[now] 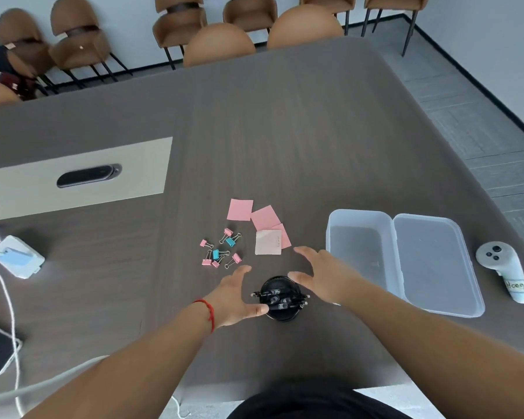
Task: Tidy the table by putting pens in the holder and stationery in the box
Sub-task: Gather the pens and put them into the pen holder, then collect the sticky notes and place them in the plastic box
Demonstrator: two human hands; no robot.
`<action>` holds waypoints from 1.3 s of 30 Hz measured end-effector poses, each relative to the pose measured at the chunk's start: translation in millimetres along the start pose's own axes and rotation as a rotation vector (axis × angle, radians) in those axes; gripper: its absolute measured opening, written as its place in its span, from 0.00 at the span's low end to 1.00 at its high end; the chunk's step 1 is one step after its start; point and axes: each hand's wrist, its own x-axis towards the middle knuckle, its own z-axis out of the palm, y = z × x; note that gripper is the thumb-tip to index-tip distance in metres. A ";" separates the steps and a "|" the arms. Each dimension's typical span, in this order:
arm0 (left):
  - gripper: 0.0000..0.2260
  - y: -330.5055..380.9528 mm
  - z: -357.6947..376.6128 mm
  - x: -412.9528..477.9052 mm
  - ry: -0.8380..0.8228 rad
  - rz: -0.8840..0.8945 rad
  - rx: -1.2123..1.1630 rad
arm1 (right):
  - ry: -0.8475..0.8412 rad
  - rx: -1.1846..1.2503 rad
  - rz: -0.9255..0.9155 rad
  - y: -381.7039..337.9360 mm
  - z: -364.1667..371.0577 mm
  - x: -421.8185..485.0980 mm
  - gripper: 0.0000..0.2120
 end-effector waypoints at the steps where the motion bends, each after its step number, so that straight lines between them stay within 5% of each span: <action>1: 0.42 -5.0 -6.4 2.6 0.017 -0.015 -0.060 | 0.035 0.026 0.017 -0.9 -5.8 8.2 0.30; 9: 0.29 -20.0 -67.9 37.4 0.227 -0.347 -0.881 | 0.015 0.489 0.285 -7.8 -15.0 79.3 0.41; 13: 0.30 -21.8 -95.7 65.3 0.208 -0.426 -1.240 | -0.051 0.416 0.370 -11.6 -0.5 116.6 0.47; 23: 0.25 -11.3 -107.5 126.7 0.217 -0.411 -1.126 | 0.056 -0.136 0.441 -29.5 45.7 182.8 0.39; 33: 0.18 3.7 -102.3 204.4 0.382 -0.356 -0.558 | 0.019 0.049 0.570 -20.2 57.9 209.3 0.19; 39: 0.34 15.2 -84.2 247.7 0.373 -0.400 -0.166 | -0.122 0.127 0.340 -21.2 25.2 185.3 0.15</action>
